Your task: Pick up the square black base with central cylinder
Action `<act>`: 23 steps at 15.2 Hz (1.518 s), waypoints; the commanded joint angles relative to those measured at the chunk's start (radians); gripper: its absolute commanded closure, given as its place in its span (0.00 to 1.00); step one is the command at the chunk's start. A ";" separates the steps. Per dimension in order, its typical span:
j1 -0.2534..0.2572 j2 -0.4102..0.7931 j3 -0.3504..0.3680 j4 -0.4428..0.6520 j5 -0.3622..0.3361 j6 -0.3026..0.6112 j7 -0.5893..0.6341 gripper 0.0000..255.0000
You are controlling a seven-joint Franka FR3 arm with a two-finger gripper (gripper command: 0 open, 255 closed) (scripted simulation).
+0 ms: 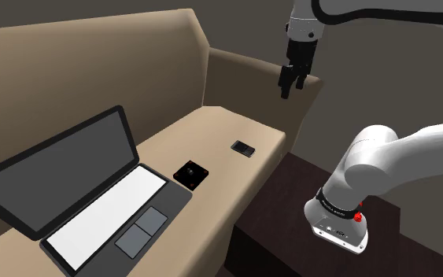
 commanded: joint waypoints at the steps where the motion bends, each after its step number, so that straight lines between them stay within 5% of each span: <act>1: 0.000 0.000 0.000 0.000 0.000 0.000 0.000 0.00; 12: 0.088 0.207 0.127 -0.100 0.099 0.341 0.119 0.00; 23: 0.152 0.547 0.253 -0.040 0.124 0.659 0.238 0.00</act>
